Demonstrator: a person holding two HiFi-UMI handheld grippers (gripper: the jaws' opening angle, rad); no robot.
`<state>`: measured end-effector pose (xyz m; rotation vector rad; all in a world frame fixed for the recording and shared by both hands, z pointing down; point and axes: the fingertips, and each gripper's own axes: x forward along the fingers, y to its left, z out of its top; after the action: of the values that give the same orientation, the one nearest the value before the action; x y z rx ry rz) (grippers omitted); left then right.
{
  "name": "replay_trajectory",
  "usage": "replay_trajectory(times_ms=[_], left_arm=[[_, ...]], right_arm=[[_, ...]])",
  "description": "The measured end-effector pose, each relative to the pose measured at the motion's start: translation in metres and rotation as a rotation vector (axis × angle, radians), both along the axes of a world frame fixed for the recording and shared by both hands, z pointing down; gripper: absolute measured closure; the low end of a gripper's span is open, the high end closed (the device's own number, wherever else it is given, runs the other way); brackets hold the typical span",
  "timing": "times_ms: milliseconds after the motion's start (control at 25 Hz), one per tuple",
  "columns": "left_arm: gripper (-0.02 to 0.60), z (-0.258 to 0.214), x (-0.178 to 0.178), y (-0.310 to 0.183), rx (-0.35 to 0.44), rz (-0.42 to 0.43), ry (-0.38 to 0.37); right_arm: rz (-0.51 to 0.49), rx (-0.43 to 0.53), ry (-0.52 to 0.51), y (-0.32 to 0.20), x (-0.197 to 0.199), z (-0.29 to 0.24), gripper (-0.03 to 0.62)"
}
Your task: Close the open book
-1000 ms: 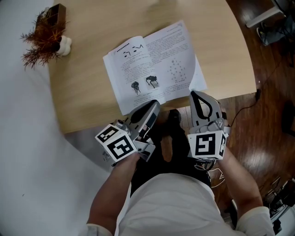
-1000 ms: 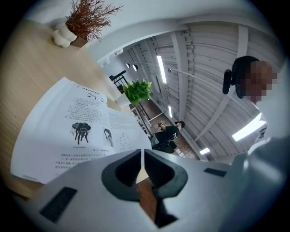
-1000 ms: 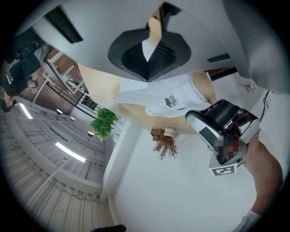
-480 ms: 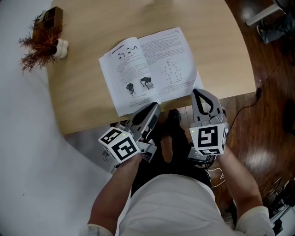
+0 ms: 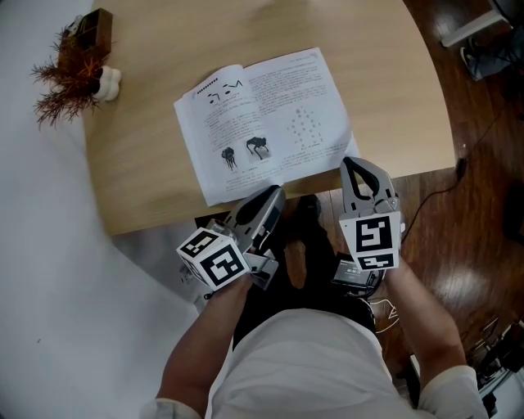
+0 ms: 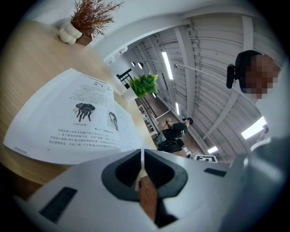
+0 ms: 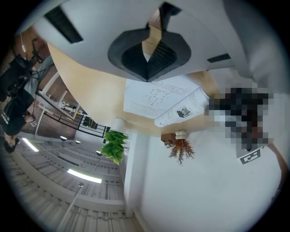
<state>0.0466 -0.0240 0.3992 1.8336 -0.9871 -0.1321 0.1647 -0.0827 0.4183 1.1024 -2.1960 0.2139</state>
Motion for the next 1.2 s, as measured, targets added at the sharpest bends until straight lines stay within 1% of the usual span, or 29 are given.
replay_trajectory(times_ms=[240,640,880,1040,1200], left_arm=[[0.583,0.003,0.004,-0.001,-0.004,0.005,0.000],[0.583,0.004,0.011,0.000,-0.015,0.018,0.004],[0.583,0.004,0.015,0.001,-0.015,0.024,0.007],[0.583,0.003,0.014,0.002,0.002,0.029,0.009],[0.583,-0.001,0.011,0.001,-0.001,0.019,0.008]], right_arm=[[0.003,-0.030,0.016,-0.001,0.004,0.011,0.592],[0.030,-0.070,0.066,0.000,0.027,0.025,0.592],[0.039,-0.075,0.078,-0.001,0.034,0.028,0.592],[0.047,-0.081,0.087,-0.001,0.037,0.029,0.592],[0.061,-0.086,0.103,-0.003,0.042,0.029,0.591]])
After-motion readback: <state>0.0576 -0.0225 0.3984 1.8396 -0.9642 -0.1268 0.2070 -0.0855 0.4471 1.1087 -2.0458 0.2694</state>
